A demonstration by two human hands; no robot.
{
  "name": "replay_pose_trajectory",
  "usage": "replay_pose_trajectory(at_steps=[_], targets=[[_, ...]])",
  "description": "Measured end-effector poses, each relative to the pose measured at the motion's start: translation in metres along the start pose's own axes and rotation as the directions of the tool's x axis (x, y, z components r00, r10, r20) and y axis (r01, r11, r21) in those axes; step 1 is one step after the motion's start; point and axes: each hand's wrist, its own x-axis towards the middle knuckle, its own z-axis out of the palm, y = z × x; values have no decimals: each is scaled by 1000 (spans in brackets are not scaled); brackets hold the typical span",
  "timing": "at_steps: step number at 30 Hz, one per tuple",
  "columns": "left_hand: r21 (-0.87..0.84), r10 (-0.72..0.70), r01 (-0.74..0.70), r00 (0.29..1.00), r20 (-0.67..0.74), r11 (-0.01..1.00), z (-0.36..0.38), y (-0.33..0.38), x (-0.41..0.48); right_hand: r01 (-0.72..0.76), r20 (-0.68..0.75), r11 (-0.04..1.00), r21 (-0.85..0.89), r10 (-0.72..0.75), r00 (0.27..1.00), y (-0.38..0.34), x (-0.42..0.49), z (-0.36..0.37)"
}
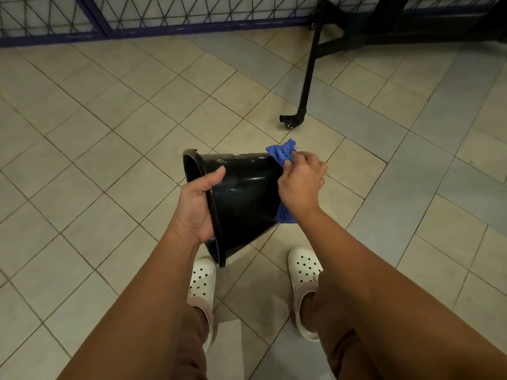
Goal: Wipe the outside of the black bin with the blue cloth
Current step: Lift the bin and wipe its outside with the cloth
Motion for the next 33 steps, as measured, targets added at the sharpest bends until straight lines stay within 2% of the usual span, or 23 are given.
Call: replay_pose_trajectory(at_steps=[3,6,8,12,15,17,21,24,26,31,33], targets=[[-27,-3,4,999,38,1000,-4,2,0,135,20,991,-11,-134,991,9,2,-4],[-30,1,-1,1000,16,1000,-4,1,1,265,-1,951,160,-268,963,20,6,-7],[-36,5,-7,1000,-31,999,-3,0,2,316,-12,925,211,-320,947,23,5,-5],[-13,0,-1,997,-76,1000,-1,-2,1,218,42,947,237,-234,971,31,2,1],[-57,21,-28,991,-129,998,-9,0,2,51,-5,965,258,-52,999,33,-3,5],[-81,38,-51,988,-151,995,-13,3,3,49,-16,951,305,-46,999,30,-11,9],[-79,11,-25,985,-171,997,-10,0,5,232,4,925,302,-245,969,16,-30,23],[-69,-6,-6,985,-171,998,-6,-3,5,392,-6,869,302,-409,912,2,-34,22],[-86,-4,-10,987,-158,996,-7,-2,5,443,-9,857,264,-457,889,3,-25,15],[-68,29,-38,991,-128,997,-8,-4,3,202,62,941,271,-226,972,12,-10,8],[-50,31,-38,989,-145,998,-7,-7,3,170,52,945,279,-191,980,7,-20,12]])
